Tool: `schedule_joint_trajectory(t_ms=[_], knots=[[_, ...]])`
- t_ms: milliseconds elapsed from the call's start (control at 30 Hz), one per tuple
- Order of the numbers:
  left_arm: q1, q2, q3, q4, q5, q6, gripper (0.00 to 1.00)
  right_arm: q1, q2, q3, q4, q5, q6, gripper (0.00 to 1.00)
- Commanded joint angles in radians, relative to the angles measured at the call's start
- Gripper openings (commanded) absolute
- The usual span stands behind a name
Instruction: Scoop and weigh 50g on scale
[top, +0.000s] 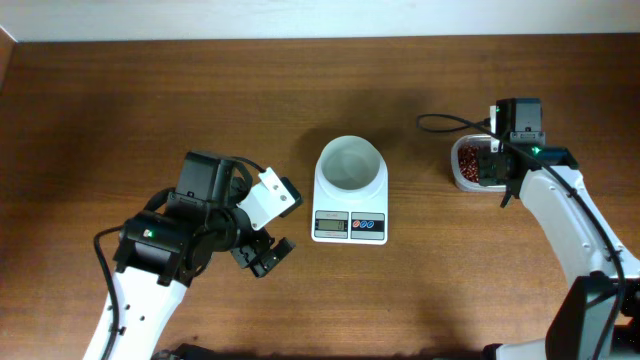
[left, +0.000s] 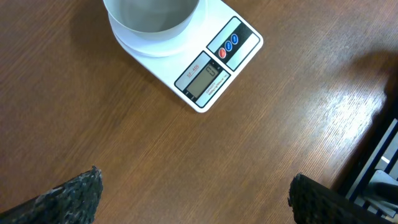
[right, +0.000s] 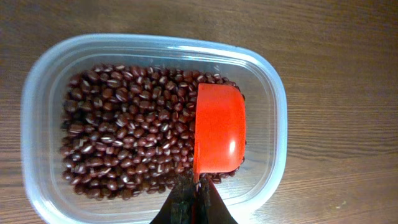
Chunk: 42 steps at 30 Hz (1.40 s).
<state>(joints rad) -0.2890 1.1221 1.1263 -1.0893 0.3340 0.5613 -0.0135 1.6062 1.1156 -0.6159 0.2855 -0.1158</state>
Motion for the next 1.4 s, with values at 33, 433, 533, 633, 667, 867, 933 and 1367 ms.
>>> schedule_joint_trajectory(t_ms=[33,433,533,633,667,867,933,1367], knots=[[0.004,0.000,0.000,-0.001,0.018,0.019,0.99,-0.008,0.016,0.013,-0.001,0.037,-0.011,0.04],[0.004,0.000,0.000,-0.001,0.018,0.019,0.99,-0.060,0.052,0.010,-0.013,-0.137,-0.011,0.04],[0.004,0.000,0.000,-0.001,0.018,0.019,0.99,-0.086,0.068,0.010,-0.022,-0.217,-0.009,0.04],[0.004,0.000,0.000,-0.001,0.018,0.019,0.99,-0.094,0.068,0.010,-0.028,-0.271,-0.008,0.04],[0.004,0.000,0.000,-0.001,0.018,0.019,0.99,-0.099,0.068,0.010,-0.031,-0.292,-0.007,0.04],[0.004,0.000,0.000,-0.001,0.018,0.019,0.99,-0.165,0.069,0.010,-0.047,-0.402,0.000,0.04],[0.004,0.000,0.000,-0.001,0.018,0.019,0.99,-0.209,0.069,0.010,-0.054,-0.470,0.000,0.04],[0.004,0.000,0.000,-0.001,0.018,0.019,0.99,-0.292,0.072,-0.007,-0.077,-0.679,0.000,0.04]])
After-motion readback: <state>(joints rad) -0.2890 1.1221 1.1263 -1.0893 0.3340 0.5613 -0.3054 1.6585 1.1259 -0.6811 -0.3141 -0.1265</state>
